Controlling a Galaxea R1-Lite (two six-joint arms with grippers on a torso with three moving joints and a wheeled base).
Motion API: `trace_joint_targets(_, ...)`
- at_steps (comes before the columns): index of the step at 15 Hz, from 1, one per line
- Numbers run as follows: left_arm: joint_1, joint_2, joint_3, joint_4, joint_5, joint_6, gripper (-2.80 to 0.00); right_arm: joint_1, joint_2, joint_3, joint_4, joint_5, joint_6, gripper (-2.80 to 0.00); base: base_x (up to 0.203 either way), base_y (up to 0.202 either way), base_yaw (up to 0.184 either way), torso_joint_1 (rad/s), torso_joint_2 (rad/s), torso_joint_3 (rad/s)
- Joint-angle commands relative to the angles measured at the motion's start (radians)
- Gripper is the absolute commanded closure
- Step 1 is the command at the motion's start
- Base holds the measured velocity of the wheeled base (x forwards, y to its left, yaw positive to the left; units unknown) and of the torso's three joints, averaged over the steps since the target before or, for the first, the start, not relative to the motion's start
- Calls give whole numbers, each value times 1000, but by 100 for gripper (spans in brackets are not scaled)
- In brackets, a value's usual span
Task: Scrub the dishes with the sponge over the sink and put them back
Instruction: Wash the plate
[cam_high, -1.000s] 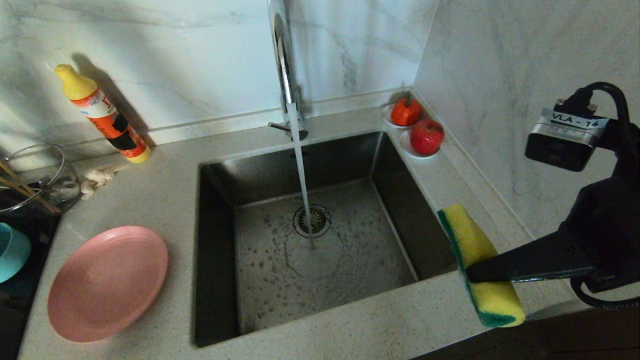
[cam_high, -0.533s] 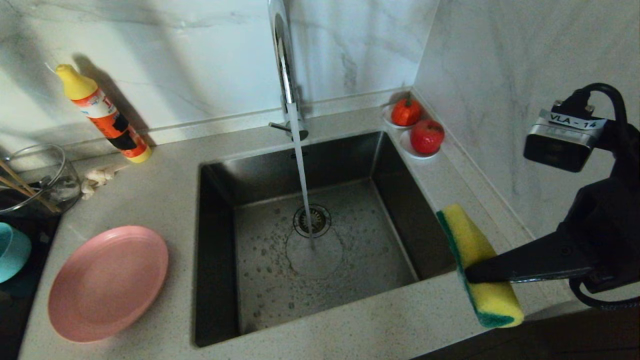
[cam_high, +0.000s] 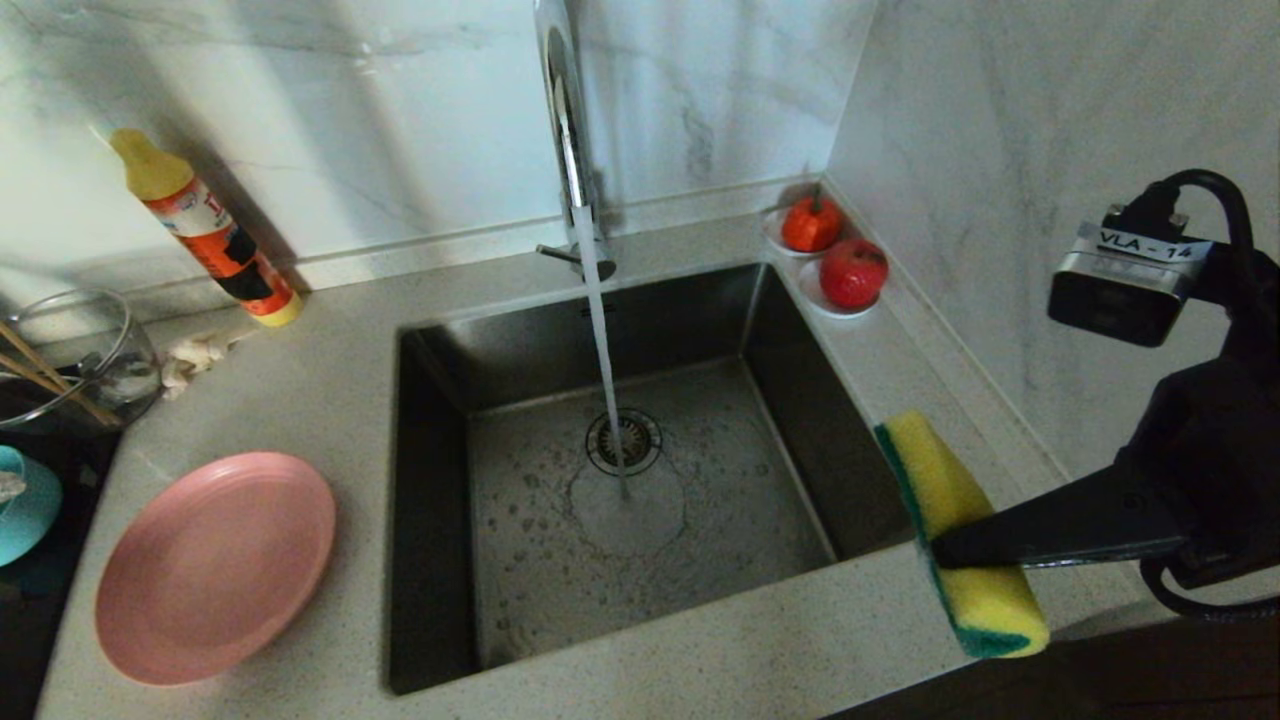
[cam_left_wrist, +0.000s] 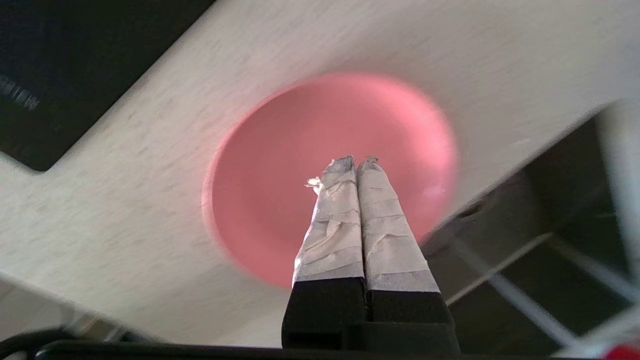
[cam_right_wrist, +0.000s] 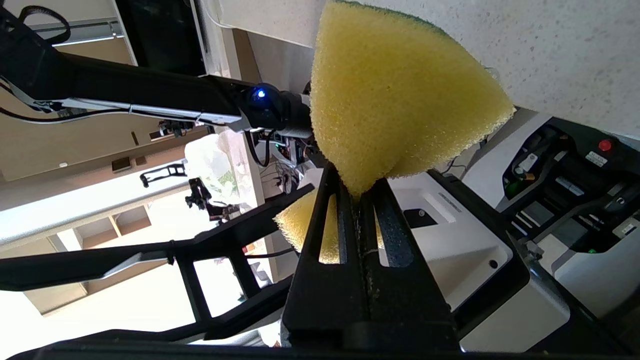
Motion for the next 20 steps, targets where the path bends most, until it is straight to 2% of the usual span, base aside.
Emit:
trace_joint_targets(1, -16, 21, 84, -17, 9, 25, 0, -3, -6, 2, 6, 4, 5, 0, 0, 0, 0, 0, 0, 0)
trace_joint_targets(2, -17, 28, 123, -43, 12, 38, 0, -14, -7, 7, 6, 4, 3, 0, 0, 0, 0, 0, 0, 0)
trace_joint_targets(4, -31, 55, 205, -105, 20, 123, 0, -20, -4, 12, 3, 4, 2, 0, 0, 0, 0, 0, 0, 0)
trace_joint_targets(5, -34, 81, 230, -139, 52, 149, 0, -20, -2, 14, 3, 4, 3, 0, 0, 0, 0, 0, 0, 0)
trace_joint_targets(6, -35, 102, 242, -162, 87, 155, -25, -20, -2, 13, 3, 4, 2, 0, 0, 0, 0, 0, 0, 0)
trace_joint_targets(7, -35, 109, 246, -178, 102, 156, -280, -20, -1, 12, 2, 4, 3, 0, 0, 0, 0, 0, 0, 0)
trace_joint_targets(11, -33, 129, 236, -180, 96, 151, -280, -20, 1, 17, 2, 4, 3, 0, 0, 0, 0, 0, 0, 0)
trace_joint_targets(16, -36, 182, 233, -191, 95, 180, -280, -28, 1, 29, -1, 4, 2, 0, 0, 0, 0, 0, 0, 0)
trace_joint_targets(17, -38, 186, 234, -192, 87, 193, -280, -32, -1, 29, -1, 4, 2, 0, 0, 0, 0, 0, 0, 0)
trace_joint_targets(20, -45, 188, 245, -192, 3, 230, -280, -37, 0, 31, -1, 4, 2, 0, 0, 0, 0, 0, 0, 0)
